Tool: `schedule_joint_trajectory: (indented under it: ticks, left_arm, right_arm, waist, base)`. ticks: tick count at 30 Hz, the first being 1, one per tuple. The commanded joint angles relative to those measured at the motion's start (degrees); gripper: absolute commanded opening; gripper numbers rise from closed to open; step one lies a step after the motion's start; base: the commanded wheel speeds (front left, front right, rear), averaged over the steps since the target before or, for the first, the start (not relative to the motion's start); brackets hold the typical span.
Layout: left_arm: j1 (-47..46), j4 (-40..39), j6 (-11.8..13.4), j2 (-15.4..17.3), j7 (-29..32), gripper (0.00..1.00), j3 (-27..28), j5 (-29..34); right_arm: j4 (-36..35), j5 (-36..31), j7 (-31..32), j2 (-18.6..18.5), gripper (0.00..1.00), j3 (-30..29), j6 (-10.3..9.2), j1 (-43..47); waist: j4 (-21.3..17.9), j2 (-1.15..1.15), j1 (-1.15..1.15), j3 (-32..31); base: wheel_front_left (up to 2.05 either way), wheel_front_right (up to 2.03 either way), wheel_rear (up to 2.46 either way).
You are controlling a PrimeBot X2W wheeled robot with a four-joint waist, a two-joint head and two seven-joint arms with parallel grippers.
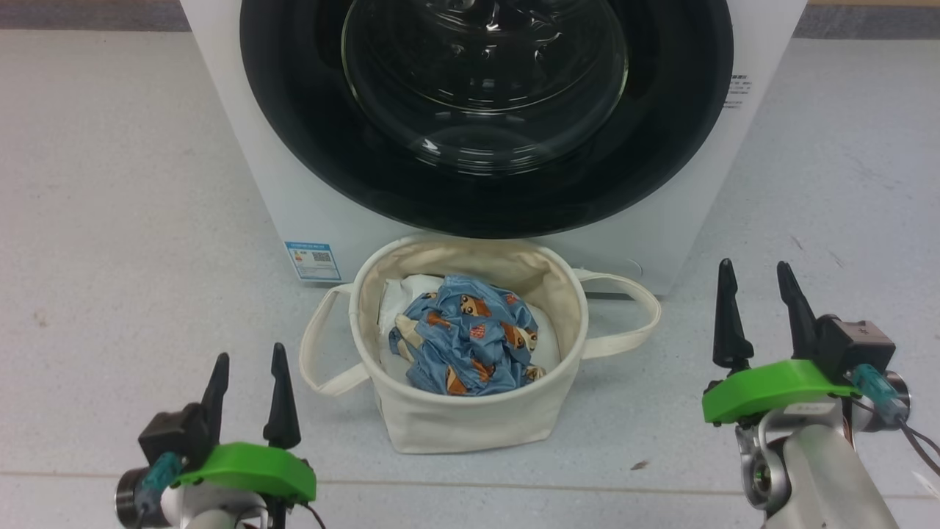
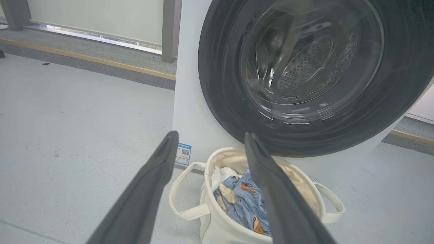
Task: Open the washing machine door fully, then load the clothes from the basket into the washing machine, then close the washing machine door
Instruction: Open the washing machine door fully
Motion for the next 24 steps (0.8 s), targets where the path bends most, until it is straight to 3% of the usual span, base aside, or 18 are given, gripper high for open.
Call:
schedule_joint_trajectory:
  ticks: [1,13,24]
  left_arm:
    - [-2.56,-1.53,-0.11,0.71,-0.68,1.0,1.7,-0.63]
    - [-2.92,0.37,0.33,0.71,-0.68,1.0,-0.38,1.27]
    - [-3.38,0.13,0.94,0.71,-0.68,1.0,-0.12,1.1]
  right_arm:
    - [-1.85,0.27,-0.71,-0.31,1.0,1.39,0.0,-1.62]
    - [-4.0,0.89,-0.71,-0.31,1.0,2.5,0.0,-1.06]
    - [-4.2,0.49,-0.71,-0.31,1.0,2.4,0.0,-1.24]
  waist:
    - [0.01,0.0,0.0,-0.07]
    - [0.43,0.0,0.0,-0.28]
    - [0.45,0.0,0.0,0.41]
  base:
    - [0.0,0.0,0.0]
    - [-0.04,0.27,-0.23]
    - [0.43,1.35,-1.78]
